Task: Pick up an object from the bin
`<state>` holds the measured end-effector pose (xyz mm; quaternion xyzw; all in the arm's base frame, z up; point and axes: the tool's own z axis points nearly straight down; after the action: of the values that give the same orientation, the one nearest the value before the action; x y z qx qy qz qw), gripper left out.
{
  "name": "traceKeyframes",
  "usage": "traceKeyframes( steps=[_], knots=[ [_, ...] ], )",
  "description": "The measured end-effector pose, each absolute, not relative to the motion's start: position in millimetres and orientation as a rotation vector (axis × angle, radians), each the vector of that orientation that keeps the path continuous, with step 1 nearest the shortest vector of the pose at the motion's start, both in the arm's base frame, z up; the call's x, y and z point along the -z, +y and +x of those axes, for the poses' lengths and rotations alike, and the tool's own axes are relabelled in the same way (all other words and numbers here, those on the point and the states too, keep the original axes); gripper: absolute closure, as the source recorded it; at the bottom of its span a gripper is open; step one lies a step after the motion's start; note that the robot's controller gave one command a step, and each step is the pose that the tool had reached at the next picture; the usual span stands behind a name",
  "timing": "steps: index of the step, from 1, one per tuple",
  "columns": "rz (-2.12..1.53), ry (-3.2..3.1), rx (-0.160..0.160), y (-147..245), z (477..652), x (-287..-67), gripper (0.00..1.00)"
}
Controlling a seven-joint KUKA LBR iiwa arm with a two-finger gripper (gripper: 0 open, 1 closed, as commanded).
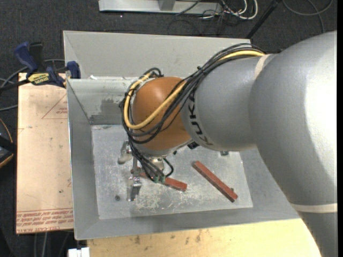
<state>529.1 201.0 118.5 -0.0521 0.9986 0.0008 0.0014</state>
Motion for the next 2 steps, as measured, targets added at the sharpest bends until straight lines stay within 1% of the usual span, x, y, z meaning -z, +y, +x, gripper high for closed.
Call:
traceKeyframes(
  steps=[1, 2],
  knots=[
    [-0.199, 3.136, -0.003, 192.9, 527.1, -106.2, 0.0],
    [-0.247, 3.137, 0.006, 167.3, 538.8, -101.2, 0.0]
  ],
)
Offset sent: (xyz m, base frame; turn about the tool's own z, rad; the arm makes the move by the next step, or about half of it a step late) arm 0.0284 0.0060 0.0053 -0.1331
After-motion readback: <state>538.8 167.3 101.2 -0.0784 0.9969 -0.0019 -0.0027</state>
